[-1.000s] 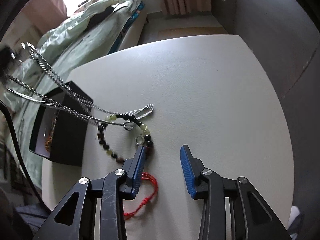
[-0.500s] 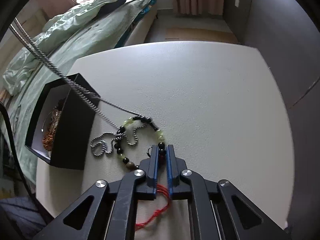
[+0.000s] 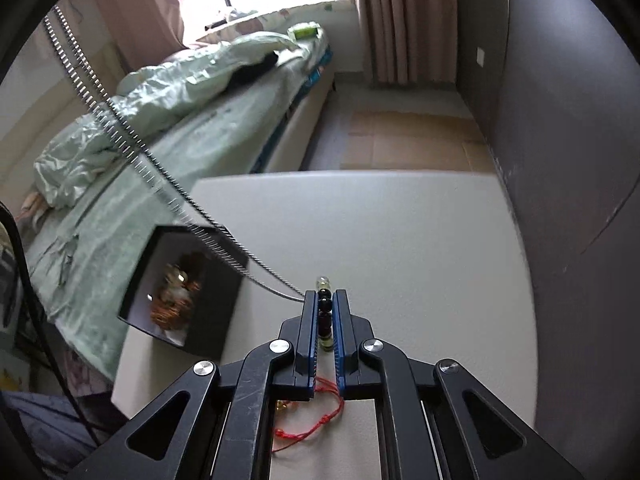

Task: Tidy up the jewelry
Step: 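Lift the silver chain with left gripper while right gripper grasps black-green bead bracelet, then carry both items over the black box and open both grippers to drop them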

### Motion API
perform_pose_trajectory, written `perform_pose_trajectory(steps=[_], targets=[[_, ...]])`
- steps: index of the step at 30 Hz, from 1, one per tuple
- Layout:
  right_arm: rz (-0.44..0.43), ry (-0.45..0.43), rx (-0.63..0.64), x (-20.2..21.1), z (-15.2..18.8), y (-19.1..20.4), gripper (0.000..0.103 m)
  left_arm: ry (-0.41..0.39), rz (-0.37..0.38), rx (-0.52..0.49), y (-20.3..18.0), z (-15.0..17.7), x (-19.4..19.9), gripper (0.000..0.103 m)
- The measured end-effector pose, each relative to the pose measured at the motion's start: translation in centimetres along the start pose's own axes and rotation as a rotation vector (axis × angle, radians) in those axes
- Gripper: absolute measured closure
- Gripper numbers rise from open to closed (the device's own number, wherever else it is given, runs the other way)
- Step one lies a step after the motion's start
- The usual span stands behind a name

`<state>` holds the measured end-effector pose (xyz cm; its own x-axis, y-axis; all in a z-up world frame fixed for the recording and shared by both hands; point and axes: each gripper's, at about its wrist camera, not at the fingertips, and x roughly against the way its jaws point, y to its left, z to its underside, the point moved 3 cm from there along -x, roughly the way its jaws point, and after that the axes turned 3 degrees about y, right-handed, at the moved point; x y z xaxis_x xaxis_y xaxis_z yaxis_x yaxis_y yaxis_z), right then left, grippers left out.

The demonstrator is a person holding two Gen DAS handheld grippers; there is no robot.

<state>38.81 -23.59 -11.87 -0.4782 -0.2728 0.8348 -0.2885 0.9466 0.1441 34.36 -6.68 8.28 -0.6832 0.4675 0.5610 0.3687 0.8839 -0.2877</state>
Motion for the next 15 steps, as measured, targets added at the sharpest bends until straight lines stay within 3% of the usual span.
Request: perform_pose_trajectory(steps=[8, 15], targets=[[0.0, -0.06, 0.026, 2.7, -2.1, 1.3, 0.096, -0.068, -0.061, -0.046, -0.7, -2.5, 4.7, 0.094], [-0.052, -0.08, 0.049, 3.3, -3.2, 4.1, 0.096, -0.116, -0.12, -0.095, -1.4, -4.3, 8.7, 0.094]])
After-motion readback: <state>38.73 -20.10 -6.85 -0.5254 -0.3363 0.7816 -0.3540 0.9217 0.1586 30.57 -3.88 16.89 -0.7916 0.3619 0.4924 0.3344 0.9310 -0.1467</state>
